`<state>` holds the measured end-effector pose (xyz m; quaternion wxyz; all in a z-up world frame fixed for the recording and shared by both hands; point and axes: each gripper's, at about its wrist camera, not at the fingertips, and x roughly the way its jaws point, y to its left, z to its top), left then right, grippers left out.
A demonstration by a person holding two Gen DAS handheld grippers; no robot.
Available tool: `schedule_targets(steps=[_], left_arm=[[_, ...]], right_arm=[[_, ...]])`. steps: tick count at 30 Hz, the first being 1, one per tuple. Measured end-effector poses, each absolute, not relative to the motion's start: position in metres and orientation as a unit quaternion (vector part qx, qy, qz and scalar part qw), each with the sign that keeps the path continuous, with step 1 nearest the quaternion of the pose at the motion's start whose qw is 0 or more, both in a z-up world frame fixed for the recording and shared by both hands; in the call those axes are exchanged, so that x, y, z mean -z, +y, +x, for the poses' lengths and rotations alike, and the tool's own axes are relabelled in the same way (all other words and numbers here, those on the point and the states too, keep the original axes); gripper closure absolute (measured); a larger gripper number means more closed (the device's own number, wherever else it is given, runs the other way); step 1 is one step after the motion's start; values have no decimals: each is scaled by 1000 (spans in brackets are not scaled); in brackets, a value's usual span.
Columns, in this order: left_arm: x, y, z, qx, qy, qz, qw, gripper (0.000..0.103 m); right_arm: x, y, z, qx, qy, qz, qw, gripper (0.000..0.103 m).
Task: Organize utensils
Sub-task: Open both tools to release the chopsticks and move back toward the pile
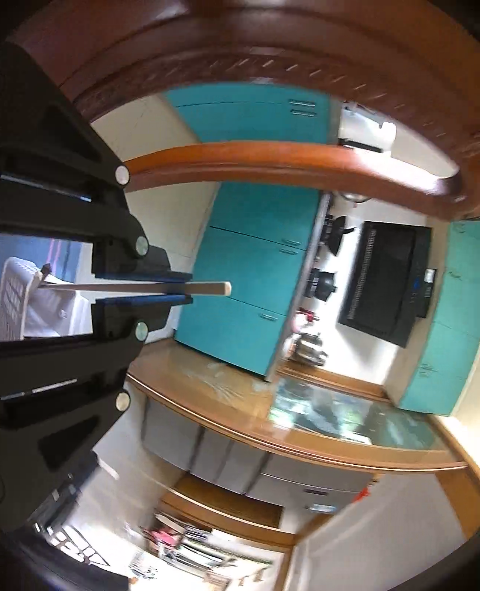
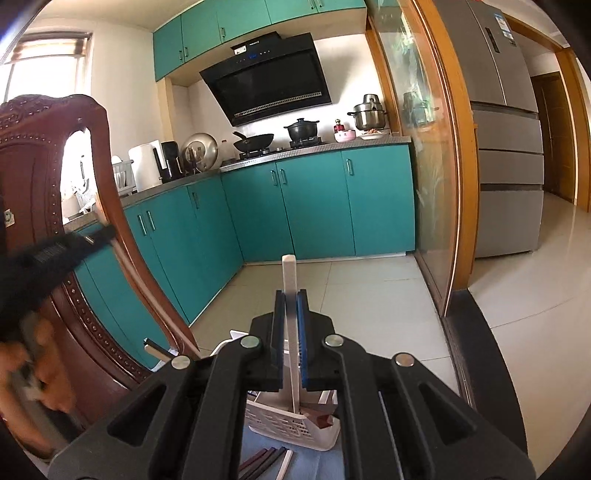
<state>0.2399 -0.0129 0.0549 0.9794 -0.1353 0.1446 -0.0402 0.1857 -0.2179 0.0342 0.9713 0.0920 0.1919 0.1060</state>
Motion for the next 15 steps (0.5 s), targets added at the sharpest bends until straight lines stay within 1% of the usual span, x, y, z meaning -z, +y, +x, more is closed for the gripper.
schedule_targets(steps=[2,5,7,9,15], left_arm=[[-47,-18,246,41,161,-130,977,96],[-37,-23,251,43,179,-120,976,96],[-34,-26,252,45,186,-117,975,96],[-32,-28,256,51,193,-115,973,96],[-32,-35,249,55,189,-100,975,96]], right_arm=[[-37,-217,184,-105,188,84,973,96],[-42,-217,173,-97,171,70,978,93],[-44,-220,167,-98,164,74,979,84],[-48,-225,161,-100,157,83,979,78],[-67,-232,133,-119,124,95,980,70]])
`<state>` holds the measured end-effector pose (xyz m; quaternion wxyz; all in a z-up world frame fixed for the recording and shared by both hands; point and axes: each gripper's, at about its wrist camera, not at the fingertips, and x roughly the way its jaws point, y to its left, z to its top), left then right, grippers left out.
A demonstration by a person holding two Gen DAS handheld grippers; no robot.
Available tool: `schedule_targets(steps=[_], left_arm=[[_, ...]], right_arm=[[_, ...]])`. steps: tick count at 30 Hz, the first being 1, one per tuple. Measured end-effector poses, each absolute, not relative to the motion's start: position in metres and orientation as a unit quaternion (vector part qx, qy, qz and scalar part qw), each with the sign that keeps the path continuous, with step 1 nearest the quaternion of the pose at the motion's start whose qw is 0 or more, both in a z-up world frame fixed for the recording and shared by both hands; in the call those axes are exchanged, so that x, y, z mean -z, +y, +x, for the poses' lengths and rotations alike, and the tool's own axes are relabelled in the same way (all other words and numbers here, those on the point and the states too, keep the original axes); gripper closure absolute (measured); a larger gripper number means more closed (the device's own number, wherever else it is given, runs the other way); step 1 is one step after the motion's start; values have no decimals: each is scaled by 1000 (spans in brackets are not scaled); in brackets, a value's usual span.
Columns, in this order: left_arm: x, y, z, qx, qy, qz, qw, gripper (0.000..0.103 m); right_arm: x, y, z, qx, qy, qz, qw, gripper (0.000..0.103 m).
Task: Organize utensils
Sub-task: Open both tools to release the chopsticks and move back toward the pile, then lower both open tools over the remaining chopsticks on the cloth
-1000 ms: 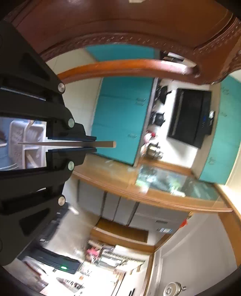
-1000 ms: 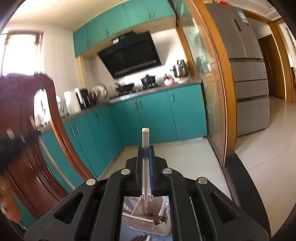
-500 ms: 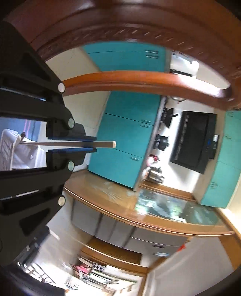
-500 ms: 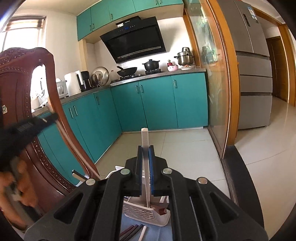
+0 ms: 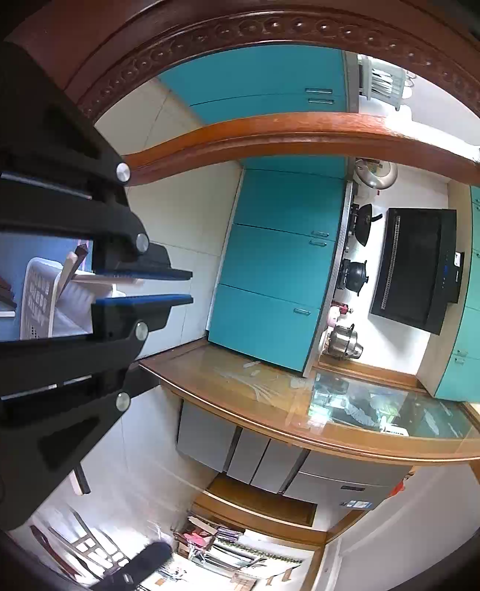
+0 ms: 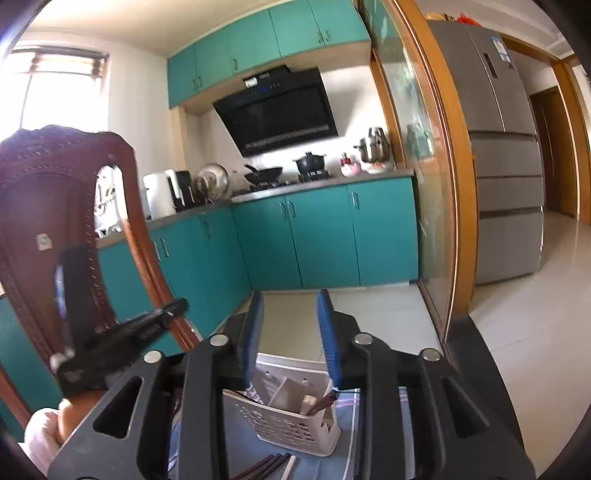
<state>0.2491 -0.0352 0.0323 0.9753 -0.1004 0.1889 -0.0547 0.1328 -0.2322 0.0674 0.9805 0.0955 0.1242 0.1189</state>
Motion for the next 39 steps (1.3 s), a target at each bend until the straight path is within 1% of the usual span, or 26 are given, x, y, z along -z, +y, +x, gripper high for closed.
schedule_targets(steps=[2,4,7,10,15,18,20,23,25,27,30,32,33,34,35,37,38,39], left_arm=[[-35,-34,245,58,186,-99,976,93],[-36,-32,240,58,182,-100,977,87],[-38,-28,228,56,169,-104,979,82],[-39,-23,213,56,158,-105,980,81],[-33,-18,181,37,134,-84,987,81],[-10,-14,160,21,137,-58,989,81],[10,-11,155,11,164,-41,986,81],[51,-5,173,45,279,-53,958,81],[73,-2,188,66,347,-74,933,81],[86,-3,194,58,373,-69,924,81],[96,-7,196,36,386,-40,921,81],[98,-9,194,38,386,-33,921,78],[99,-10,193,39,384,-30,922,72],[98,-11,191,39,381,-26,923,68],[97,-14,189,38,377,-18,925,67],[96,-16,187,35,373,-4,927,67],[96,-18,185,32,369,9,929,67],[98,-18,184,31,368,15,929,67]], right_arm=[[-73,-231,122,-129,115,92,981,67],[-77,-228,115,-140,114,87,980,64],[-78,-221,109,-167,131,78,974,64],[-70,-208,109,-178,171,57,967,64],[-30,-175,115,-210,246,15,946,64],[24,-151,125,-225,317,-29,921,64],[74,-141,144,-206,395,-39,895,64],[129,-141,173,-173,491,2,854,64],[150,-141,182,-147,517,10,843,64],[161,-137,187,-132,528,5,839,64],[169,-129,189,-127,534,-5,836,64],[172,-123,187,-120,532,-19,838,64],[172,-119,186,-116,531,-28,839,65],[172,-118,185,-114,532,-29,839,69],[171,-116,188,-111,533,-29,838,73],[171,-118,186,-106,536,-22,837,86],[172,-121,185,-107,538,-12,836,89],[172,-125,185,-107,540,-2,835,90]])
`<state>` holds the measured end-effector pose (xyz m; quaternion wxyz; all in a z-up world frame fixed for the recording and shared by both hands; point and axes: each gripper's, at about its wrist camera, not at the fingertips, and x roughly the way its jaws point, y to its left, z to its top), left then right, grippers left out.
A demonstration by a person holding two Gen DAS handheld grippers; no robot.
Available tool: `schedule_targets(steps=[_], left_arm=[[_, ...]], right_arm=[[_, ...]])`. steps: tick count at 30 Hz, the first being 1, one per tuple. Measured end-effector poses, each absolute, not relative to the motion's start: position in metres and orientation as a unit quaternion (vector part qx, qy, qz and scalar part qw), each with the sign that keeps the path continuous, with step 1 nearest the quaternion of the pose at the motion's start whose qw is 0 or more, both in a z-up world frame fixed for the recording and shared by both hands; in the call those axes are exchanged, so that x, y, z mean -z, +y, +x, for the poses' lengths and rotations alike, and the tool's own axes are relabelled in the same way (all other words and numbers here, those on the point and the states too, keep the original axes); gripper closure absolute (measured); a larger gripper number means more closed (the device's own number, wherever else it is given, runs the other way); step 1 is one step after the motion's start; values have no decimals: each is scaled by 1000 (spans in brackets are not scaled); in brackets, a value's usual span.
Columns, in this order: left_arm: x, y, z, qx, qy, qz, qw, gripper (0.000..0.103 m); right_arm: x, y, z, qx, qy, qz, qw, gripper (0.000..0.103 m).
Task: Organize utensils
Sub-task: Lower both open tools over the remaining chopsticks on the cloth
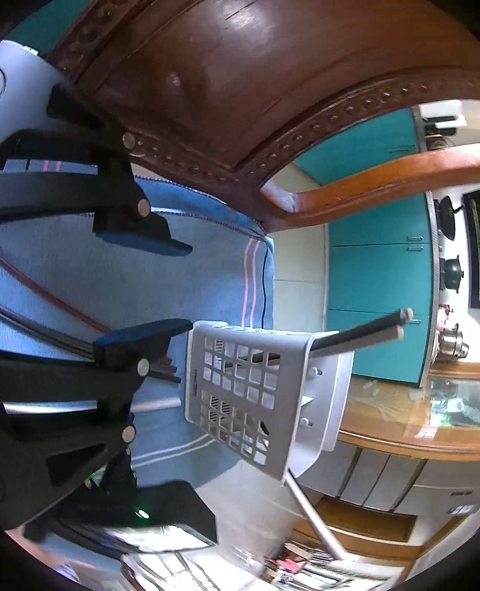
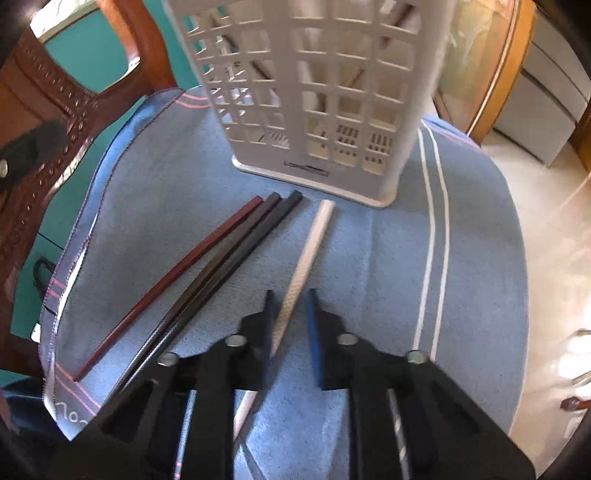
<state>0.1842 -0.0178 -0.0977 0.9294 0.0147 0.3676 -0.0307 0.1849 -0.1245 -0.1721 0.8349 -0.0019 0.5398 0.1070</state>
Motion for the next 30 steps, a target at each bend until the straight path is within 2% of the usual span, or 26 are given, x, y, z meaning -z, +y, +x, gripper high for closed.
schedule_targets(steps=[3,7,11,17,23,25,30], left_arm=[[98,-25,183,29,364,34,930,61],[99,-34,184,32,369,49,928,59],[110,-35,181,24,381,63,922,54],[145,-19,173,-6,429,18,903,54],[180,-9,170,-3,497,-27,867,53],[183,-10,169,1,498,-26,867,46],[192,-18,163,8,505,-7,863,45]], right_arm=[[178,-145,188,-108,545,31,831,93],[177,-161,184,-99,550,57,827,94],[176,-176,177,-84,549,68,829,94],[173,-196,165,-81,545,87,830,93],[161,-198,166,-77,530,93,839,87],[160,-194,166,-77,528,93,841,80],[161,-181,167,-82,528,86,841,73]])
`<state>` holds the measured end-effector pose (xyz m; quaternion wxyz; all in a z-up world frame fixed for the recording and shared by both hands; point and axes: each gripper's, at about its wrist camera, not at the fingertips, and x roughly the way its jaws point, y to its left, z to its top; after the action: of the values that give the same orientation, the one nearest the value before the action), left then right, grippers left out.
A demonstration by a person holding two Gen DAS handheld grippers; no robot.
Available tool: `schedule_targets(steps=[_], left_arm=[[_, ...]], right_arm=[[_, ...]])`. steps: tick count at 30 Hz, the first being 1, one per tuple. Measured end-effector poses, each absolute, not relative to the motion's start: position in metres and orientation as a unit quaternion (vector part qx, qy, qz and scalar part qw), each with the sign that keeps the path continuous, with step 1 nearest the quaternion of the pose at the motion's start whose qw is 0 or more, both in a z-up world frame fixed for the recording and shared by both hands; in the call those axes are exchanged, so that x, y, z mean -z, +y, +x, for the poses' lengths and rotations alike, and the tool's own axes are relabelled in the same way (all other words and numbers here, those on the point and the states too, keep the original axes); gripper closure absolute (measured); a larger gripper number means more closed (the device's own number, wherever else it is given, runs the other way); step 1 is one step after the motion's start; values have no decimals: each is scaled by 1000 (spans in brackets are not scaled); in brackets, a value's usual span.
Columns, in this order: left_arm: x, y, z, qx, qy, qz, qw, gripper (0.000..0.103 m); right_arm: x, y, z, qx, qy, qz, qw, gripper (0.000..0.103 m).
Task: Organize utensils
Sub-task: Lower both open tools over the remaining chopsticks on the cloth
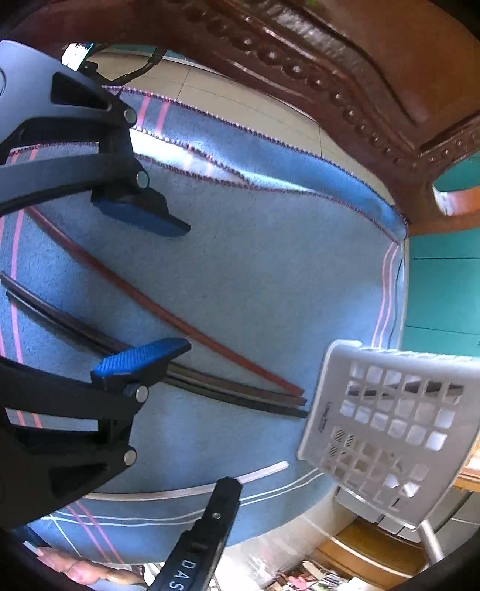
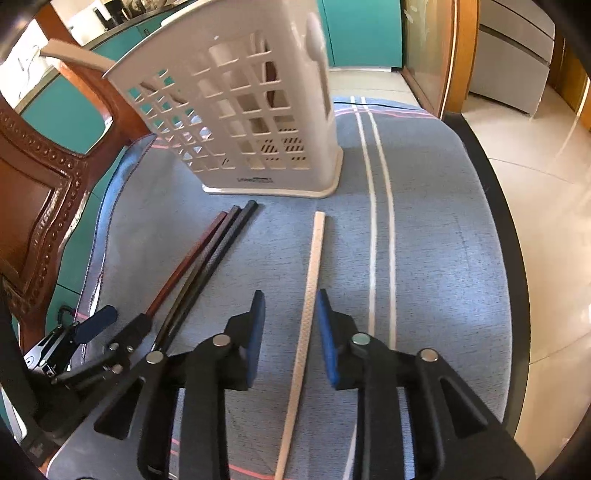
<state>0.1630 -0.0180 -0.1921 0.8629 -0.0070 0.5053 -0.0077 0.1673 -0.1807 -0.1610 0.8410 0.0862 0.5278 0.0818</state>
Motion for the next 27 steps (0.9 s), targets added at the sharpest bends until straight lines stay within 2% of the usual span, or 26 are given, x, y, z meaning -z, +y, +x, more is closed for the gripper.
schedule_targets(steps=[10,14,27], left_arm=[[188,-31,148,44,516,-9,856,46],[180,-43,137,110,521,-39,845,46],[186,-42,145,93,517,-27,851,47]], right_arm=[[162,-190,167,-72,526,94,842,65],[161,-200,166,-67,526,100,842,64],[159,-193,167,-70,525,96,842,64]])
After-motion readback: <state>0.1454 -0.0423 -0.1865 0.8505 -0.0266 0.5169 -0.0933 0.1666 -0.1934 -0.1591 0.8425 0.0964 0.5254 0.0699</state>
